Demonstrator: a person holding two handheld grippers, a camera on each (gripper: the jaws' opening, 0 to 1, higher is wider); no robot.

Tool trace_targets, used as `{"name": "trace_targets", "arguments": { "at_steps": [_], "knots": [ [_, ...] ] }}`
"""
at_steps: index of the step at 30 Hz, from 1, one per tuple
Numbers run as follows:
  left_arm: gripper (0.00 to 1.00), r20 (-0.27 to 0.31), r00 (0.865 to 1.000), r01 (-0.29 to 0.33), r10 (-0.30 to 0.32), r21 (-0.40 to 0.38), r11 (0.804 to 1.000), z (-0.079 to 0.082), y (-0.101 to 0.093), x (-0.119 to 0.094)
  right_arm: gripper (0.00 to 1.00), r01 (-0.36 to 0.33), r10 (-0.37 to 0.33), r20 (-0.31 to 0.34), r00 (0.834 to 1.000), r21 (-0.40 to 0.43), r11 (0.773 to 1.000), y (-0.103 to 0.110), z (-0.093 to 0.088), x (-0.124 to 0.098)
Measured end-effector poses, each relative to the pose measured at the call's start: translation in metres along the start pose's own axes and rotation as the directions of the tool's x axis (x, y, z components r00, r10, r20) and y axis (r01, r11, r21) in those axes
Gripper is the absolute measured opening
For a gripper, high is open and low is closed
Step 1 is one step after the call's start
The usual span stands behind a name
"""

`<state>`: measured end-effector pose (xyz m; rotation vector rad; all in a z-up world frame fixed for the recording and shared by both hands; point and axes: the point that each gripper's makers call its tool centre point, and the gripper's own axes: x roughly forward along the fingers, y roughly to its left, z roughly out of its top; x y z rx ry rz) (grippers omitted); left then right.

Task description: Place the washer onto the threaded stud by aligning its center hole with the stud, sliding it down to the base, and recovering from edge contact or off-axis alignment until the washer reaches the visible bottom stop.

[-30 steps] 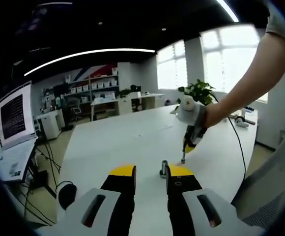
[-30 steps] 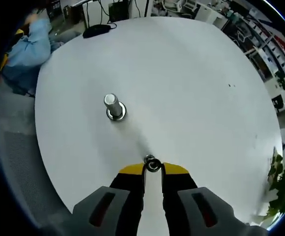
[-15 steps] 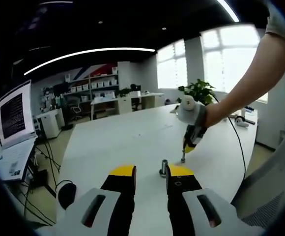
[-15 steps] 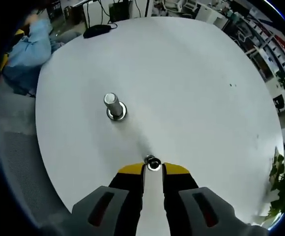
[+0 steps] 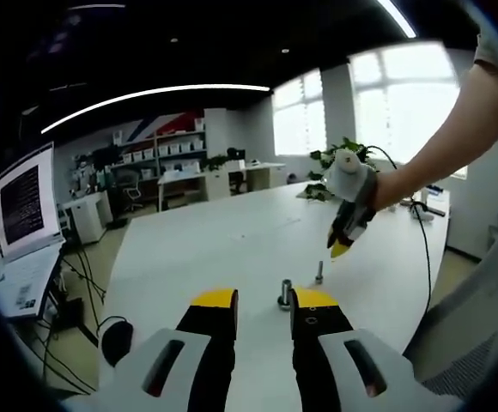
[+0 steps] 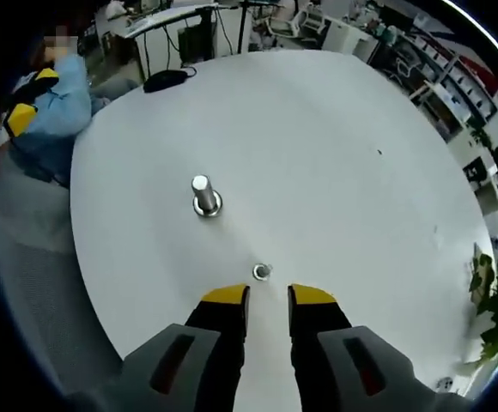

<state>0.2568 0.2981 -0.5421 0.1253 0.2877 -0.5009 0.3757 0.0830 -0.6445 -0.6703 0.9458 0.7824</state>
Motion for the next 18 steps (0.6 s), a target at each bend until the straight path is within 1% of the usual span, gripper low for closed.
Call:
{"name": "trace_targets", "arguments": {
  "at_steps": [2,3,4,7,11,13,14,16,18],
  "knots": [
    [0.22,-0.002,1.000,0.008,-0.008,-0.003,1.000,-0.001,-0.002,0.001,0.21,0.015,-0.015,0.048,0.999,0.018,1.000,-0.001,0.005,-0.007],
    [0.22,-0.003,1.000,0.011,-0.011,-0.004,1.000,-0.001,-0.002,0.001,0.21,0.021,-0.024,0.082,0.996,0.039,0.999,-0.001,0.008,-0.012],
    [0.22,-0.004,1.000,0.013,-0.013,-0.002,1.000,-0.001,-0.003,0.001,0.21,0.024,-0.029,0.100,0.995,0.051,0.998,-0.001,0.009,-0.016],
    [0.22,-0.003,1.000,0.021,-0.021,-0.002,1.000,-0.001,-0.005,0.002,0.21,0.021,-0.030,0.120,0.992,0.077,0.997,0.005,0.004,-0.025],
    [0.22,-0.007,1.000,0.030,-0.030,-0.001,1.000,-0.002,-0.008,0.002,0.21,0.024,-0.037,0.146,0.989,0.087,0.996,0.013,-0.003,-0.034],
    [0.22,-0.006,0.999,0.033,-0.033,-0.006,0.999,-0.002,-0.008,0.003,0.22,0.025,-0.044,0.185,0.982,0.107,0.994,0.021,-0.005,-0.042],
    [0.23,-0.005,0.999,0.033,-0.033,-0.007,0.999,-0.002,-0.008,0.003,0.22,0.025,-0.046,0.189,0.981,0.110,0.994,0.022,-0.006,-0.043],
    [0.23,-0.005,0.999,0.035,-0.035,-0.008,0.999,-0.002,-0.008,0.002,0.22,0.028,-0.061,0.237,0.970,0.141,0.990,0.028,-0.007,-0.051],
    [0.23,-0.002,0.999,0.037,-0.037,-0.006,0.999,-0.001,-0.009,0.002,0.22,0.030,-0.077,0.266,0.961,0.178,0.984,0.033,-0.013,-0.060]
  ]
}}
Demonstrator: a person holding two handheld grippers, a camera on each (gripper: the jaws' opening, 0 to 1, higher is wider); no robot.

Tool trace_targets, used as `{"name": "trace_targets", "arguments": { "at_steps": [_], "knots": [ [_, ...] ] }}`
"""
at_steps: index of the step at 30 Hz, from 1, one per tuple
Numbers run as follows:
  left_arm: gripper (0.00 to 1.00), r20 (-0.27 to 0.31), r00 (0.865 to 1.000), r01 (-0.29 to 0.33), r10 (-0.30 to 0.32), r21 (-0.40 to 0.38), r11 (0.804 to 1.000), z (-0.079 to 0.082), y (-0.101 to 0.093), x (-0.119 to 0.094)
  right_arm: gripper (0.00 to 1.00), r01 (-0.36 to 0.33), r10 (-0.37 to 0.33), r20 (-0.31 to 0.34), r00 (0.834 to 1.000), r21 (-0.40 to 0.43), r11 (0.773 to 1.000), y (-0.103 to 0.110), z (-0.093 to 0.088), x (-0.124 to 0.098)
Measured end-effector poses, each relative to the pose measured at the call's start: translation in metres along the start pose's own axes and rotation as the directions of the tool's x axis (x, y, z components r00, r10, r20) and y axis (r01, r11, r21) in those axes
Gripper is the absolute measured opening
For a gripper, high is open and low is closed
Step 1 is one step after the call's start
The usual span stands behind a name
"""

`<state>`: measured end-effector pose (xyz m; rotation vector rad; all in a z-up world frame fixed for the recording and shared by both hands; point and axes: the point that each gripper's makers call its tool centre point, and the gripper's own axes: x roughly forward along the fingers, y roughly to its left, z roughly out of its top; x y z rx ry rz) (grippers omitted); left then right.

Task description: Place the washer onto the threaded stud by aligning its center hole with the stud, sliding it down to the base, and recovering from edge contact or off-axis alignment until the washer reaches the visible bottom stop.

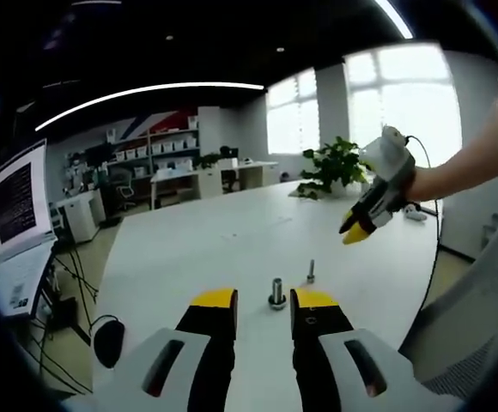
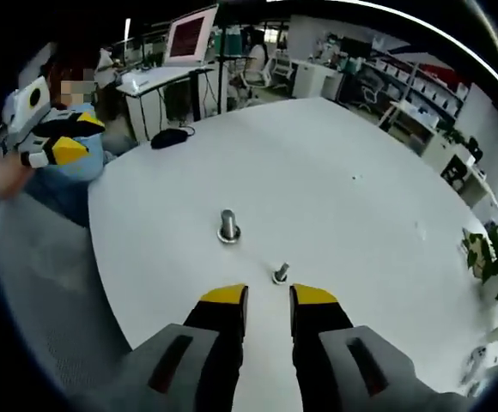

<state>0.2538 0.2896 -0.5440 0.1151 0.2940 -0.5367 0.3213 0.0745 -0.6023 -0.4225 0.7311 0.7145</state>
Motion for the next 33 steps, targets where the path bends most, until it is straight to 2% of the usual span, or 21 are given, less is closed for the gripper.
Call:
{"name": "trace_targets", "arguments": {
  "at_steps": [4,5,6,9,10,12,14,16,18,21,22,26,28,30,31,32,33],
  "knots": [
    [0.23,0.005,1.000,0.005,-0.005,0.004,1.000,0.001,-0.002,0.000,0.24,0.022,-0.037,0.118,0.992,0.123,0.992,0.003,0.002,-0.023],
    [0.23,0.006,1.000,0.005,-0.005,0.005,1.000,0.002,-0.002,0.000,0.24,0.037,-0.058,0.146,0.988,0.142,0.989,0.002,0.004,-0.029],
    [0.23,0.008,1.000,0.006,-0.006,0.007,1.000,0.002,-0.002,0.000,0.24,0.054,-0.087,0.203,0.975,0.163,0.985,-0.001,0.009,-0.038],
    [0.23,0.008,1.000,0.010,-0.011,0.011,1.000,0.003,-0.002,0.000,0.25,0.059,-0.116,0.261,0.958,0.219,0.974,0.000,0.012,-0.055],
    [0.23,0.011,1.000,0.012,-0.012,0.006,1.000,0.003,-0.003,0.000,0.26,0.064,-0.120,0.253,0.960,0.218,0.974,0.000,0.009,-0.058],
    [0.23,0.012,1.000,0.011,-0.011,0.001,1.000,0.004,-0.002,0.000,0.27,0.074,-0.146,0.283,0.948,0.252,0.965,-0.001,0.010,-0.068],
    [0.23,0.015,1.000,0.011,-0.011,-0.002,1.000,0.005,-0.002,0.000,0.32,0.051,-0.163,0.334,0.928,0.320,0.946,0.001,0.011,-0.078],
    [0.23,0.020,1.000,0.009,-0.009,-0.007,1.000,0.006,0.000,0.000,0.34,0.064,-0.200,0.362,0.911,0.355,0.933,0.002,0.007,-0.089],
    [0.24,0.021,1.000,0.003,-0.003,-0.022,1.000,0.008,0.004,-0.001,0.34,0.063,-0.207,0.390,0.897,0.352,0.934,0.004,0.005,-0.095],
    [0.25,0.028,1.000,-0.006,0.008,-0.048,0.999,0.015,0.008,-0.006,0.34,0.090,-0.250,0.403,0.880,0.376,0.922,0.005,0.001,-0.107],
    [0.26,0.033,0.999,-0.007,0.009,-0.053,0.999,0.017,0.009,-0.007,0.34,0.101,-0.271,0.441,0.856,0.371,0.923,0.003,0.006,-0.114],
    [0.26,0.047,0.999,-0.007,0.010,-0.048,0.999,0.025,0.010,-0.013,0.36,0.104,-0.306,0.485,0.819,0.399,0.911,0.004,0.008,-0.130],
    [0.27,0.055,0.998,-0.010,0.013,-0.054,0.998,0.026,0.013,-0.016,0.39,0.105,-0.313,0.510,0.801,0.395,0.913,0.004,0.009,-0.133],
    [0.27,0.052,0.998,-0.017,0.020,-0.060,0.998,0.025,0.017,-0.019,0.40,0.103,-0.316,0.468,0.825,0.425,0.899,0.005,-0.001,-0.129],
    [0.27,0.056,0.998,-0.023,0.026,-0.057,0.998,0.026,0.020,-0.023,0.42,0.092,-0.315,0.438,0.842,0.458,0.884,0.007,-0.008,-0.127],
    [0.27,0.063,0.998,-0.027,0.030,-0.057,0.998,0.026,0.022,-0.026,0.44,0.101,-0.320,0.425,0.847,0.462,0.881,0.006,-0.011,-0.126],
    [0.27,0.073,0.997,-0.027,0.031,-0.060,0.998,0.027,0.024,-0.030,0.45,0.110,-0.326,0.432,0.841,0.453,0.885,0.007,-0.013,-0.127]
  ]
}}
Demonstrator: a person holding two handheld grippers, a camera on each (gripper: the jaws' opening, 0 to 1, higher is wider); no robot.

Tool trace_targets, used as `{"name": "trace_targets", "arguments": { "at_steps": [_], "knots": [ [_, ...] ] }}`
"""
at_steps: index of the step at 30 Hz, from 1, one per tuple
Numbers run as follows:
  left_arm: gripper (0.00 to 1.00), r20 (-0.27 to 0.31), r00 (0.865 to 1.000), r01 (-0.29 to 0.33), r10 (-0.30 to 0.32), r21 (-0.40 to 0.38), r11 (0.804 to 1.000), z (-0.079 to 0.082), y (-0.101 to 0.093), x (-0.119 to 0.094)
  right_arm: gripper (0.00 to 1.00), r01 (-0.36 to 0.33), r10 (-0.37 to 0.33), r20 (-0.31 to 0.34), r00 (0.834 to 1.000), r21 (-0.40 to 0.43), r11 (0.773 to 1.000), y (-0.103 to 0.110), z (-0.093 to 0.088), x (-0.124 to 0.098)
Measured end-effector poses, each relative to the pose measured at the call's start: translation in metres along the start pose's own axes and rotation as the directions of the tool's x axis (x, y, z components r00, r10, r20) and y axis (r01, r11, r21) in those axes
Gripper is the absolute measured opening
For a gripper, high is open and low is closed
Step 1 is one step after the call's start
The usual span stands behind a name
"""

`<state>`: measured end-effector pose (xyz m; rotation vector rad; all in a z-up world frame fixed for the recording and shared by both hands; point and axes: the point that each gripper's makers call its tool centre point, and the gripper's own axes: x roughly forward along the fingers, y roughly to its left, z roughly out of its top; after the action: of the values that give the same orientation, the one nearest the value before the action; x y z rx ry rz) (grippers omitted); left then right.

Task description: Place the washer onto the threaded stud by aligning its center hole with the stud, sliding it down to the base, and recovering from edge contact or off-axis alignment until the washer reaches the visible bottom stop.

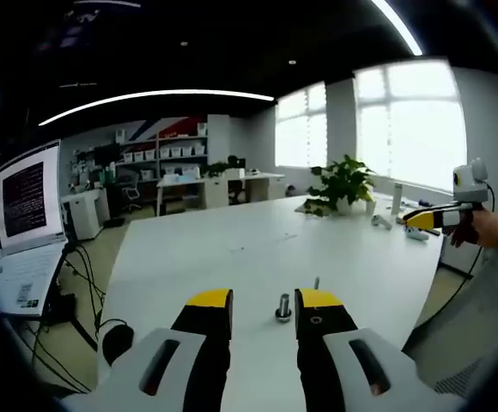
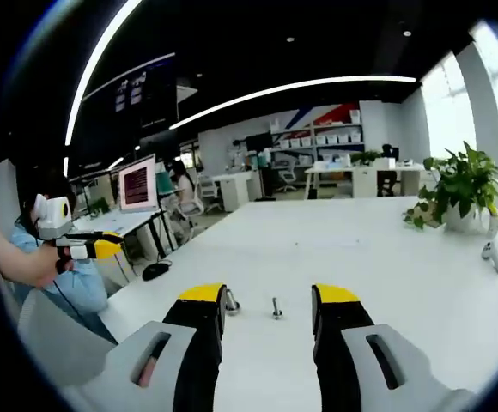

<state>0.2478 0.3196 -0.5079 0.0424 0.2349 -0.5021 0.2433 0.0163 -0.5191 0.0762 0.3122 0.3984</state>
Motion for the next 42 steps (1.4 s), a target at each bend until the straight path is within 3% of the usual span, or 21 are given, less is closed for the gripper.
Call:
{"name": "trace_targets", "arguments": {
  "at_steps": [5,7,12,17,22,27,33,36,42],
  "knots": [
    [0.28,0.001,1.000,-0.015,0.015,-0.006,1.000,-0.002,0.004,-0.015,0.45,0.012,-0.013,0.048,0.999,0.018,1.000,0.002,0.014,-0.014],
    [0.30,0.010,1.000,-0.020,0.020,-0.027,0.999,-0.003,0.005,-0.018,0.46,0.022,-0.020,0.061,0.998,-0.032,0.999,0.002,0.017,-0.020],
    [0.32,0.018,1.000,-0.024,0.025,-0.050,0.998,0.000,0.001,-0.024,0.48,0.053,-0.051,0.085,0.995,-0.021,0.998,-0.004,0.013,-0.032],
    [0.31,0.019,1.000,-0.018,0.018,-0.016,1.000,-0.005,-0.009,-0.027,0.50,0.064,-0.067,0.063,0.996,0.041,0.997,-0.010,0.002,-0.028],
    [0.32,0.004,1.000,-0.016,0.016,-0.024,1.000,-0.011,-0.005,-0.026,0.49,0.050,-0.050,0.041,0.998,-0.006,0.999,-0.005,-0.006,-0.028],
    [0.32,-0.003,0.998,-0.063,0.063,-0.043,0.997,-0.014,0.004,-0.029,0.49,0.056,-0.055,0.022,0.998,-0.032,0.998,-0.005,-0.010,-0.028],
    [0.34,-0.033,0.997,-0.069,0.068,-0.024,0.997,-0.020,0.004,-0.025,0.49,0.014,-0.015,-0.016,1.000,-0.087,0.996,0.007,-0.016,-0.023],
    [0.36,-0.026,0.996,-0.080,0.079,-0.038,0.996,-0.019,0.007,-0.025,0.50,0.005,-0.005,0.000,1.000,-0.116,0.993,0.011,-0.012,-0.023],
    [0.40,-0.032,0.996,-0.083,0.082,-0.030,0.996,-0.021,0.003,-0.023,0.50,-0.014,0.012,-0.024,1.000,-0.100,0.995,0.010,-0.019,-0.023]
  ]
}}
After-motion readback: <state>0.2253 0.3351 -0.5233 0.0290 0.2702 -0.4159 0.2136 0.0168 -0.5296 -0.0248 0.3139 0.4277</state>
